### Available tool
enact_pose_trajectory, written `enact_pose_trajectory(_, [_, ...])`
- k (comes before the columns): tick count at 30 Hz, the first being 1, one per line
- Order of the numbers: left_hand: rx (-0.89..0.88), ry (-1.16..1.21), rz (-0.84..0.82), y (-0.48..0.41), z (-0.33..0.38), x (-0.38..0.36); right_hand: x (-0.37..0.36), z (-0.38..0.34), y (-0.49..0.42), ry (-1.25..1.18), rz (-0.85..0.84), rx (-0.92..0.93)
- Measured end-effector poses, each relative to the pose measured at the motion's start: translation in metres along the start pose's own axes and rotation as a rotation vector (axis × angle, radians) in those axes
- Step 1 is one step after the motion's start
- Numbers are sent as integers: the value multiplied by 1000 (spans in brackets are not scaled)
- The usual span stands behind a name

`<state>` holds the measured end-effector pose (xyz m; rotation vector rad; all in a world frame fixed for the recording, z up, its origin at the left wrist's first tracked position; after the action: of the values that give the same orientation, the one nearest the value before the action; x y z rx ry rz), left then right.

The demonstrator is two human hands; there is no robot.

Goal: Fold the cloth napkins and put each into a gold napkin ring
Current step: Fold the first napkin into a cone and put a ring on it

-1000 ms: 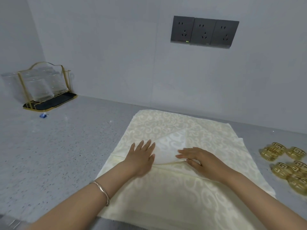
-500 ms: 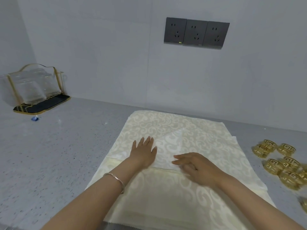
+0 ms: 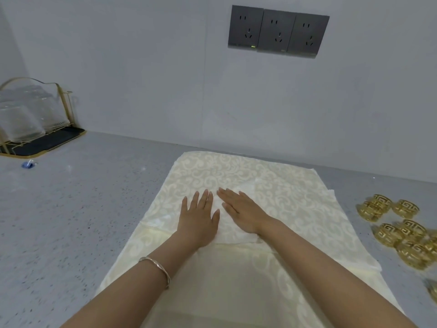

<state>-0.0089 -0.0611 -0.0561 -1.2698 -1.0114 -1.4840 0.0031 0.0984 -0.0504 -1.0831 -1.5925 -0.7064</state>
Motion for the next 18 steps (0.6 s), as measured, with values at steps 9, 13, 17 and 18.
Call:
enact_pose_trajectory(9, [0,6,-3,-1,0,0,20,56,10,109,-14,-245])
enact_pose_trajectory(13, [-7,15,-12,-1,0,1,33,74,16,83,15,-366])
enact_pose_trajectory(17, [-28,32,-13,-2,0,2,57,99,55,74,155,-427])
enact_pose_trajectory(18, [-51,32,3,-2,2,2,62,107,67,80,152,-459])
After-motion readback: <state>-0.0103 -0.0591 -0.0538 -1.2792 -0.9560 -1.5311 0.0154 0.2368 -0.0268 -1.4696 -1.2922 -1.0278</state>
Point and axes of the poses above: each hand's wrist, its own y-axis away from the middle knuckle, its own x-axis out of the back of the hand, z = x × y, the point moved 1 cm from there along -y, towards the middle knuckle, and after that the axes turned 13 degrees about x, right-handed, at the moved point
